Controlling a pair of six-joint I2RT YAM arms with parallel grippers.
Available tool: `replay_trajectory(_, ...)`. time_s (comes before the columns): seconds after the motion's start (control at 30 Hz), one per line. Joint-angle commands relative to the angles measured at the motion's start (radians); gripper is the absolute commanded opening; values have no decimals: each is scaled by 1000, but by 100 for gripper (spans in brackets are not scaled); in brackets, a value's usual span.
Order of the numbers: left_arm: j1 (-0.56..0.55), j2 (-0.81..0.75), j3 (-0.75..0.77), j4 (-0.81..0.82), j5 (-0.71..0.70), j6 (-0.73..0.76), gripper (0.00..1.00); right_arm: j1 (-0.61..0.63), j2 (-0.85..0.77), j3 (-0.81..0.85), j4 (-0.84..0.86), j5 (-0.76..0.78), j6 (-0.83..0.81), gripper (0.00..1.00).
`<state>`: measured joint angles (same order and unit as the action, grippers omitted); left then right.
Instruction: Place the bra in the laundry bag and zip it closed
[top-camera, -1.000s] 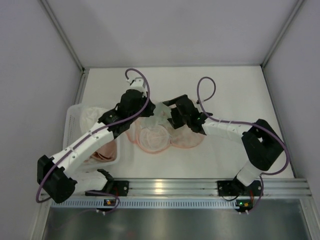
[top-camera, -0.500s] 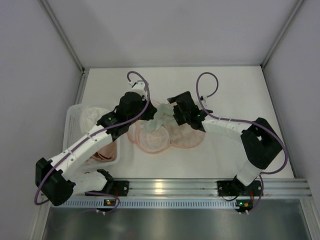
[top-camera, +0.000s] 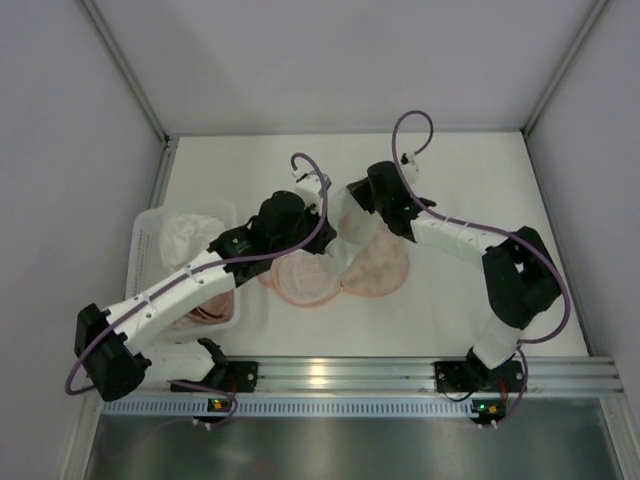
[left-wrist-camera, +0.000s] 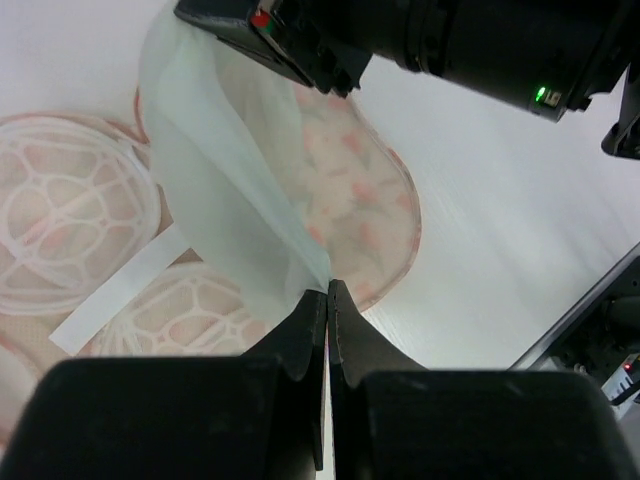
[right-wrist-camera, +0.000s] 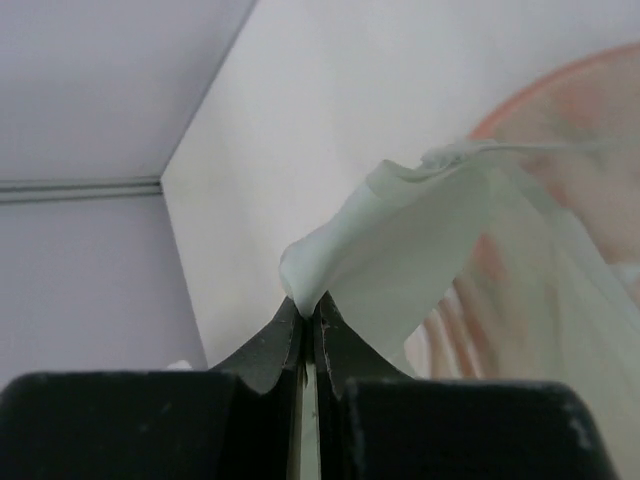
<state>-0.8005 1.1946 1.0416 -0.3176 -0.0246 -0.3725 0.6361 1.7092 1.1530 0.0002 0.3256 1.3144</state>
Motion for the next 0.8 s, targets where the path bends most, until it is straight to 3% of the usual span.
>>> replay_trajectory(0.0, -32, 51, 80, -1, -53, 56, 0, -36, -6, 30, 235, -141, -222, 0)
replay_trajectory(0.1, -80, 92, 139, -31, -157, 96, 0, -82, 12, 10, 403, -317, -271, 0)
replay_trajectory(0.2, -124, 146, 207, -79, -271, 132, 0, -122, 67, 69, 411, -452, -313, 0)
replay_trajectory(0.53, -298, 376, 469, -302, -632, 167, 0, -145, 139, 96, 483, -658, -388, 0)
replay_trajectory(0.67, -342, 482, 498, -365, -620, 146, 0, -164, 113, 24, 494, -663, -414, 0)
replay_trajectory(0.77, -365, 528, 511, -364, -560, 118, 26, -206, 124, -16, 538, -749, -409, 0)
